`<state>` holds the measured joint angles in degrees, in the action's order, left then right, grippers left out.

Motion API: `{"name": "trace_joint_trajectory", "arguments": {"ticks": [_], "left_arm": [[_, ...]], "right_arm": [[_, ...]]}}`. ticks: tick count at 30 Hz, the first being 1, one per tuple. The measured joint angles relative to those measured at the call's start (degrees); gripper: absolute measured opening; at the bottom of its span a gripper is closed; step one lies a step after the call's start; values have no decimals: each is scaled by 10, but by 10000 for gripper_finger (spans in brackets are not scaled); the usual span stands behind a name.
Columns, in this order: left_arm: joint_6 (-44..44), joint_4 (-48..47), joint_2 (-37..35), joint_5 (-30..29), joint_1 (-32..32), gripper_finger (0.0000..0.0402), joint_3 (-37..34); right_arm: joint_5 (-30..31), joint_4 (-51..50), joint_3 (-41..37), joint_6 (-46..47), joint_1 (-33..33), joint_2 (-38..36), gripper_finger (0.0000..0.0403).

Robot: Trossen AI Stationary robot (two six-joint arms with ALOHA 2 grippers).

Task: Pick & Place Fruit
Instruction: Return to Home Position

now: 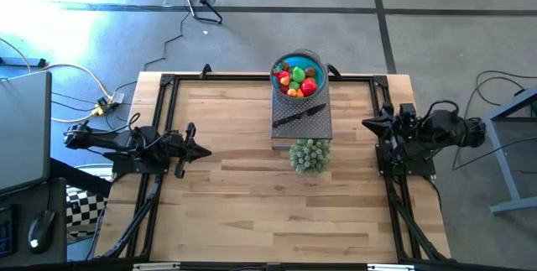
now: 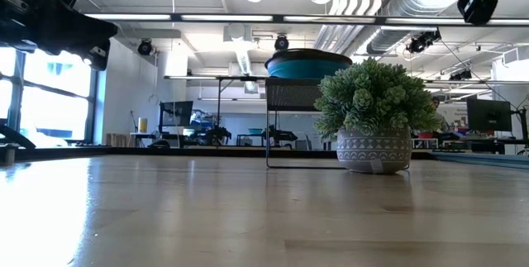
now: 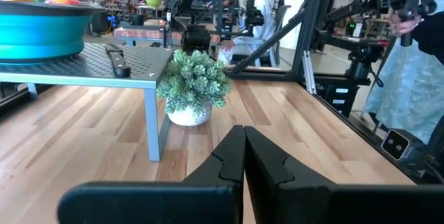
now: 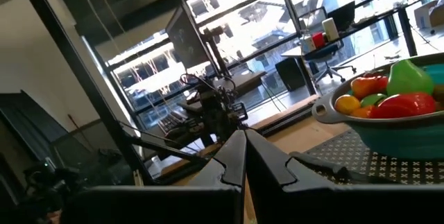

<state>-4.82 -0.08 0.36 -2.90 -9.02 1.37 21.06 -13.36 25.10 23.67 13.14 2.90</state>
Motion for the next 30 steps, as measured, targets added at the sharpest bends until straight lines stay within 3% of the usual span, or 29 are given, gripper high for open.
{"name": "trace_joint_trajectory", "arguments": {"ticks": [18, 30], "left_arm": [[-2, 1, 0, -2, 0, 1, 0], [0, 0, 0, -4, 0, 1, 0]], "right_arm": [[-33, 1, -2, -38, 0, -22, 3], [-66, 117, -137, -10, 0, -19, 3]]}}
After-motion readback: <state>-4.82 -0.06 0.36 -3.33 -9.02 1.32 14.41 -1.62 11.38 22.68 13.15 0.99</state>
